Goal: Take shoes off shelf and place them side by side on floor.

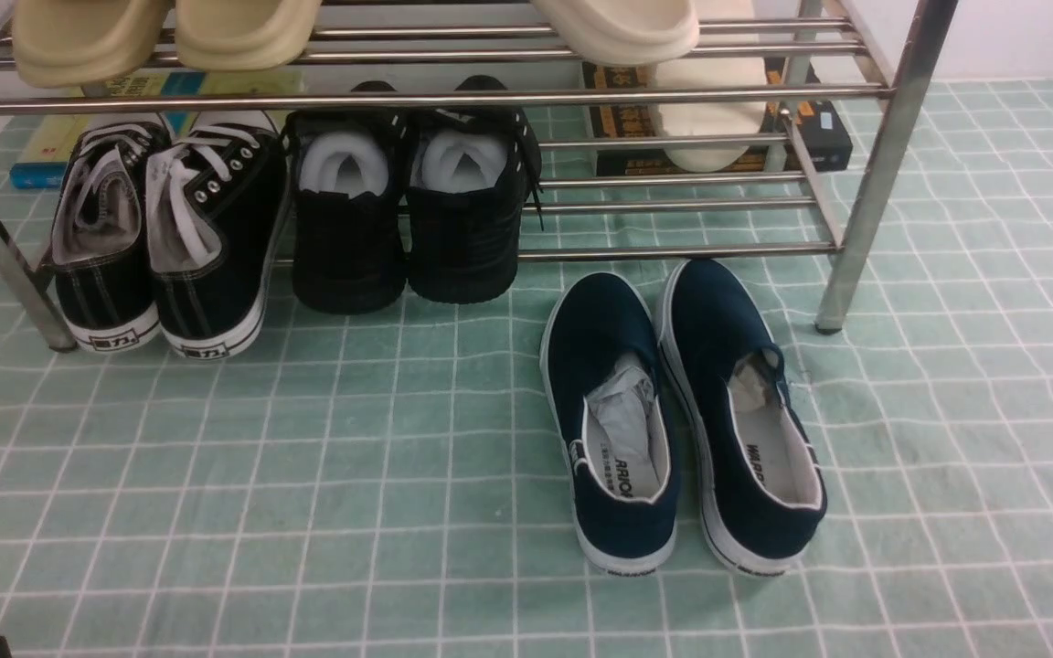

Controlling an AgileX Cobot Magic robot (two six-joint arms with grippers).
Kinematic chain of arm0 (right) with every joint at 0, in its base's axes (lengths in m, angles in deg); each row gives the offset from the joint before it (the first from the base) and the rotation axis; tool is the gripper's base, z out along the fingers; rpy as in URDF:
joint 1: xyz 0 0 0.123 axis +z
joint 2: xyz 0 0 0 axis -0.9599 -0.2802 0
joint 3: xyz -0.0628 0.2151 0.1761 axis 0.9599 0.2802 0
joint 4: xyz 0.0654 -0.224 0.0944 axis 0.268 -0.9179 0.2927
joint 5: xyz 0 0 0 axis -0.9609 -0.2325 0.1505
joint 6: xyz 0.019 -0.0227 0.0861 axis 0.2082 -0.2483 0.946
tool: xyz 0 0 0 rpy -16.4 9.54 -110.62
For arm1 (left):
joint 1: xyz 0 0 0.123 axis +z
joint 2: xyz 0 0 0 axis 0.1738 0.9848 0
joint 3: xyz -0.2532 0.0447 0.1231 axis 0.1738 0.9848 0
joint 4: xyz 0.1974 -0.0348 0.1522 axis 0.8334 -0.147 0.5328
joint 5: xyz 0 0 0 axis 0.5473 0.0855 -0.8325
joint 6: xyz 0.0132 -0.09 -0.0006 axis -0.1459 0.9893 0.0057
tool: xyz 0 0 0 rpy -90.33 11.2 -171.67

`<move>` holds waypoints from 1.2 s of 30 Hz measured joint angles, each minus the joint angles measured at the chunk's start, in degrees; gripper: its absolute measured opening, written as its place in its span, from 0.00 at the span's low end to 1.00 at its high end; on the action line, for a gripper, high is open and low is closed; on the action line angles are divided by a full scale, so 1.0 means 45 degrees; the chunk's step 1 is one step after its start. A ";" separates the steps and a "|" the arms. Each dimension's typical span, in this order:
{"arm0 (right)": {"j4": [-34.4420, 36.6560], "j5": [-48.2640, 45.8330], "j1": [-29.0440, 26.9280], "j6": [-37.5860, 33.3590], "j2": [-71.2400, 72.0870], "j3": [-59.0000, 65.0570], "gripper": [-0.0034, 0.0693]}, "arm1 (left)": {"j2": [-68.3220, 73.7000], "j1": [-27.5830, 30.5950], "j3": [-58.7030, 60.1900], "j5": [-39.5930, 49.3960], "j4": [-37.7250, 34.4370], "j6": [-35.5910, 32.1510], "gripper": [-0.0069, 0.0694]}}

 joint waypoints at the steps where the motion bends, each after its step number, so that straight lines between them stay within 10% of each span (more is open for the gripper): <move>1: 0.0000 0.0000 0.0000 0.0000 0.0000 0.0000 0.16 | 0.0000 0.0000 0.0000 0.0000 0.0000 0.0000 0.41; 36: 0.0000 0.0000 0.0000 0.0000 0.0000 0.0000 0.22 | 0.0000 0.0000 0.0000 0.0000 0.0000 0.0000 0.41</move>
